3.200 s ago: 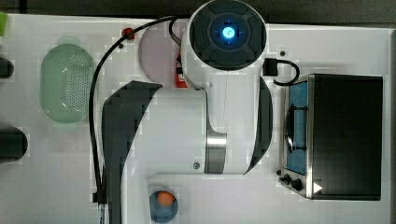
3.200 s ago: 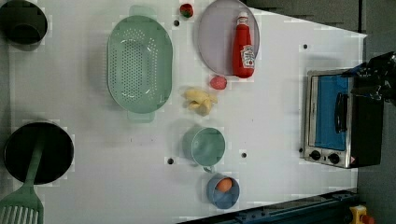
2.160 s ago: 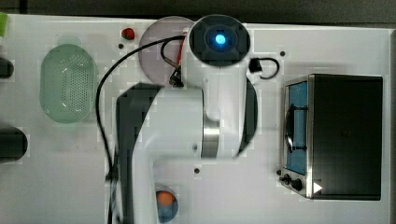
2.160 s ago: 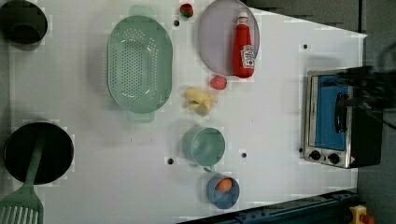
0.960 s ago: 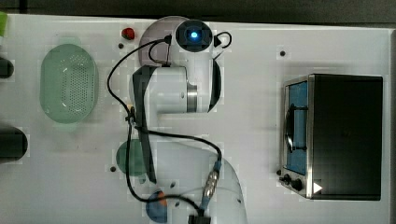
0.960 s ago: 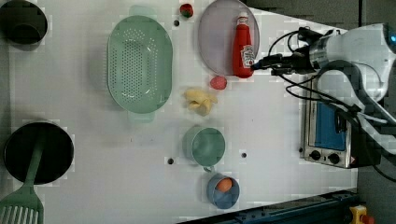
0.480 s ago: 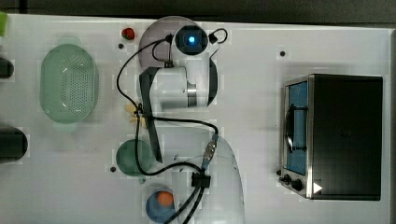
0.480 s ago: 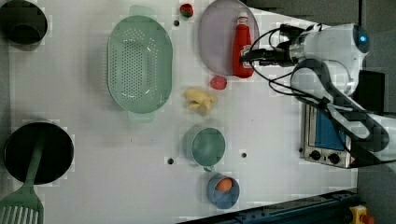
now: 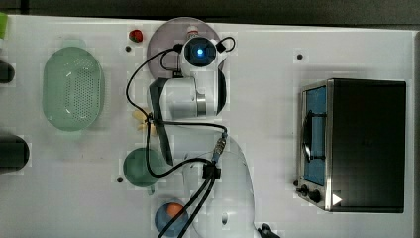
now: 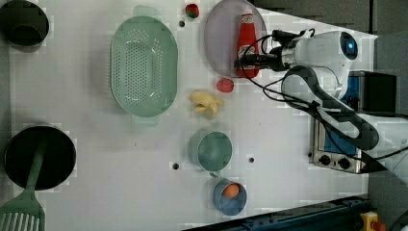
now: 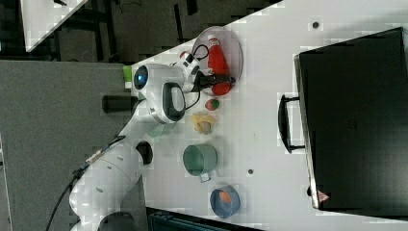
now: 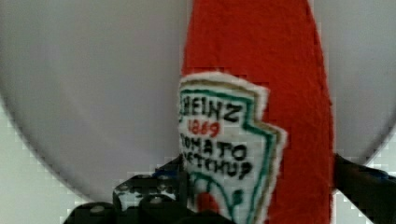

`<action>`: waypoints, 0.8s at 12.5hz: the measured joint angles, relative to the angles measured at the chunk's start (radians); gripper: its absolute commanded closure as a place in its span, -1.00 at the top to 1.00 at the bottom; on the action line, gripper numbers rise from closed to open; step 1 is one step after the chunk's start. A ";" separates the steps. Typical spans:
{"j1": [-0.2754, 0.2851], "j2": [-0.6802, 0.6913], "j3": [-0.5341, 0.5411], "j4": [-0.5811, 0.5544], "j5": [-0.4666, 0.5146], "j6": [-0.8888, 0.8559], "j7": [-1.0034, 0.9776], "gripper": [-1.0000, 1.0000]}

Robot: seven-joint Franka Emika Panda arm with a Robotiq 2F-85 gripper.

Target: Pick ketchup from plate and place it on table.

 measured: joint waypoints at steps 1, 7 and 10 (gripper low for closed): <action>0.000 0.013 0.000 0.013 0.004 0.002 0.000 1.00; 0.000 0.017 0.006 0.042 0.003 0.014 0.000 0.26; 0.003 0.012 0.001 0.044 0.014 0.010 -0.001 0.27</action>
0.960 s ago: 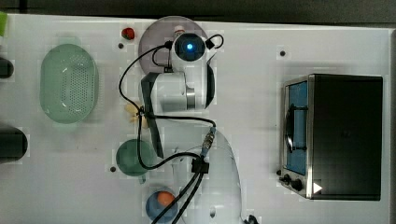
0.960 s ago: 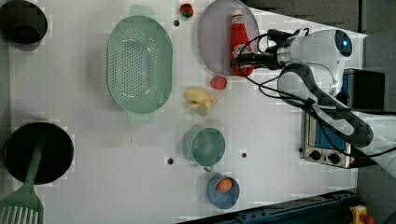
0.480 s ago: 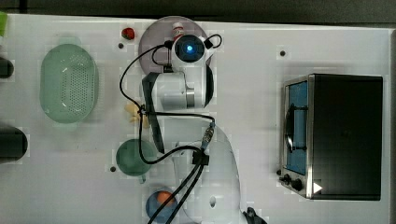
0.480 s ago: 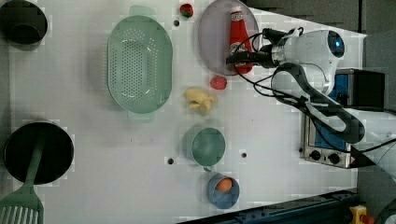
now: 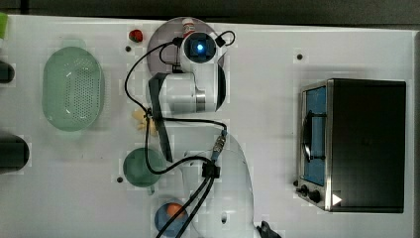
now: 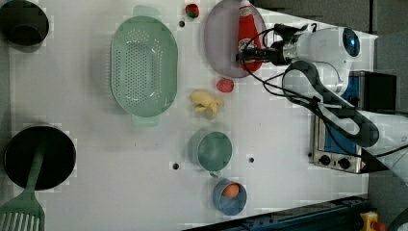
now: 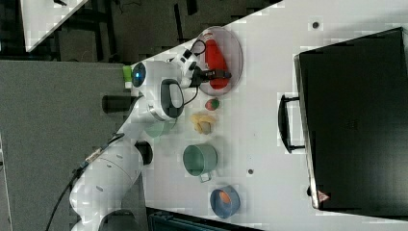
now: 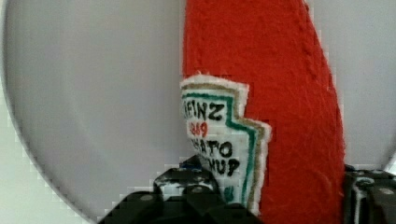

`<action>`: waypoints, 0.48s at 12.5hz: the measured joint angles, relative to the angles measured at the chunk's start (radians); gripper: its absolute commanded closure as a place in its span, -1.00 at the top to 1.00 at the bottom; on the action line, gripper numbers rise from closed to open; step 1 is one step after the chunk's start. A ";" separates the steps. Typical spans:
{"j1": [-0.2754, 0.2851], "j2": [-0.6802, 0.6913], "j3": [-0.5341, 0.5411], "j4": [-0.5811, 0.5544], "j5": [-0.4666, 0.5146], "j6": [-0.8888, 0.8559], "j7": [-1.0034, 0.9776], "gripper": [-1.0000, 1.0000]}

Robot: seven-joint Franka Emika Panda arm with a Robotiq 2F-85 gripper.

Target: Pick ketchup from plate and place it on table.

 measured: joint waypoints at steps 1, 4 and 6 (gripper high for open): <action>-0.003 0.000 0.001 0.003 0.000 -0.009 0.000 0.27; 0.000 -0.026 -0.005 0.012 0.008 -0.138 0.000 0.27; -0.009 -0.080 -0.002 0.029 0.017 -0.279 0.000 0.27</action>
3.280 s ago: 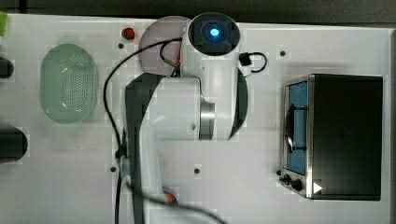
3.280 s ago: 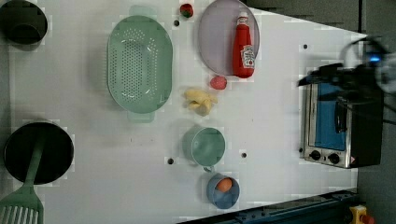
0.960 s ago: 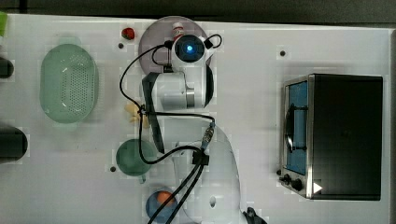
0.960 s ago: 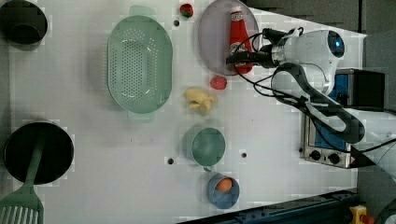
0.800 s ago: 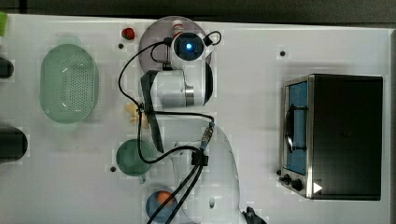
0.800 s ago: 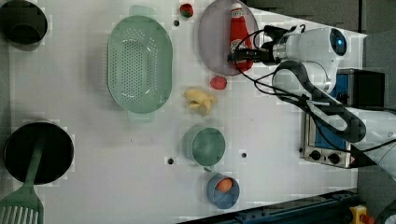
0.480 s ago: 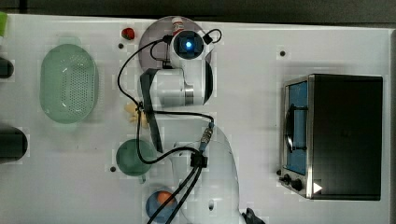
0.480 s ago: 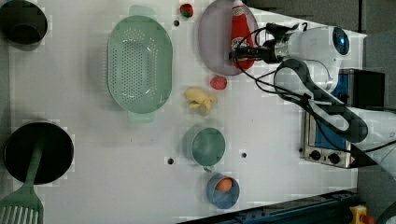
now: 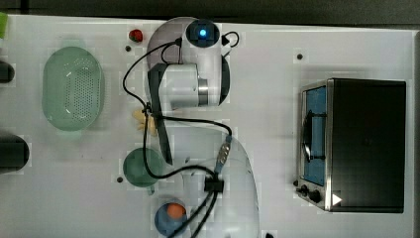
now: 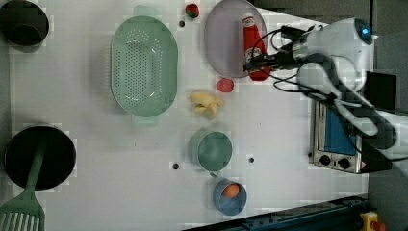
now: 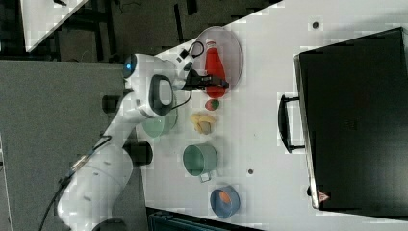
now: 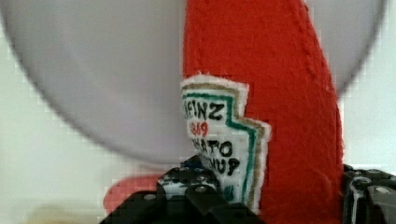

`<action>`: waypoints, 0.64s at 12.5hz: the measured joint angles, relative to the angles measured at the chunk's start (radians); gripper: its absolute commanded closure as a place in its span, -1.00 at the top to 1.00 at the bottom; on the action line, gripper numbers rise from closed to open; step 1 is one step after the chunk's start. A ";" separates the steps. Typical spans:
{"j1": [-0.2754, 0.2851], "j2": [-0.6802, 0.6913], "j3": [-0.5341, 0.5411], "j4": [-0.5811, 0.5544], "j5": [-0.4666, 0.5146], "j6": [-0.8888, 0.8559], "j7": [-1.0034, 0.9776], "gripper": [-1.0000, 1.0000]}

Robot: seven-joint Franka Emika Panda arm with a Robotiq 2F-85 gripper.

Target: Pick ketchup from plate and place it on table.

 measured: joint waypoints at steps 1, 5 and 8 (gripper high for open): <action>-0.001 -0.035 -0.006 0.012 0.006 -0.051 0.004 0.27; -0.044 -0.224 -0.004 0.040 0.063 -0.196 0.015 0.27; -0.090 -0.386 -0.005 0.021 0.071 -0.274 0.030 0.27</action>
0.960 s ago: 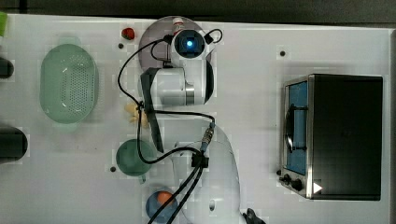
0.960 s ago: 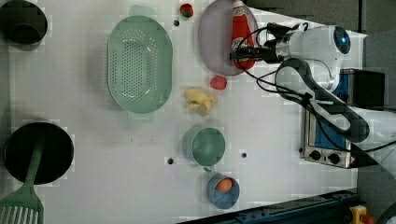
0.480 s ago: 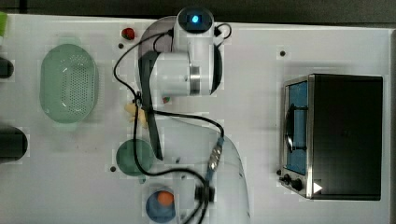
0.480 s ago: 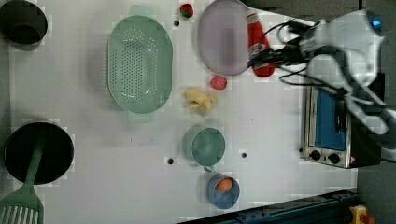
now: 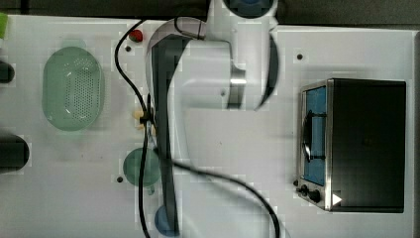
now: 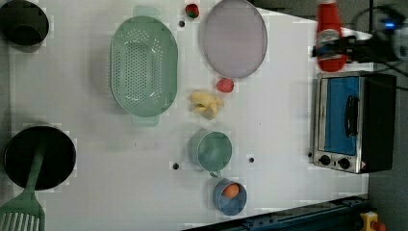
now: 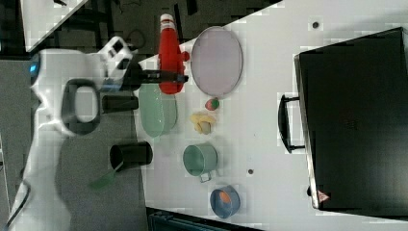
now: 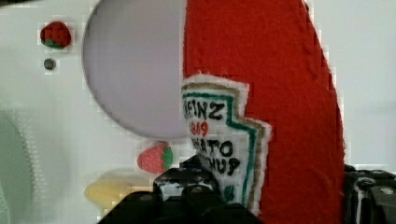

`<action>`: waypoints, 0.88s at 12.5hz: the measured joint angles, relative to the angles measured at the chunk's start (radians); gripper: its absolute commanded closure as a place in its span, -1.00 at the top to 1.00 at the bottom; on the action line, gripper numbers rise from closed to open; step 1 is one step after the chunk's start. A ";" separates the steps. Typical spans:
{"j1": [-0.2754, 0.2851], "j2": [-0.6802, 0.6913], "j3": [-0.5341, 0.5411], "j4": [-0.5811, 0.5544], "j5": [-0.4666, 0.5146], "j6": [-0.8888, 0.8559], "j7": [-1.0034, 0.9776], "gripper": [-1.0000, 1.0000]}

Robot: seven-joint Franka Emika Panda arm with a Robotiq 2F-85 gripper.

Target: Pick ketchup from plate and place it on table.

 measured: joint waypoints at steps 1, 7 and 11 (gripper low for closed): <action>-0.011 -0.060 -0.004 -0.032 0.004 -0.020 0.017 0.27; -0.016 -0.281 -0.018 -0.379 0.007 0.092 0.128 0.27; -0.010 -0.250 -0.033 -0.605 0.018 0.300 0.146 0.27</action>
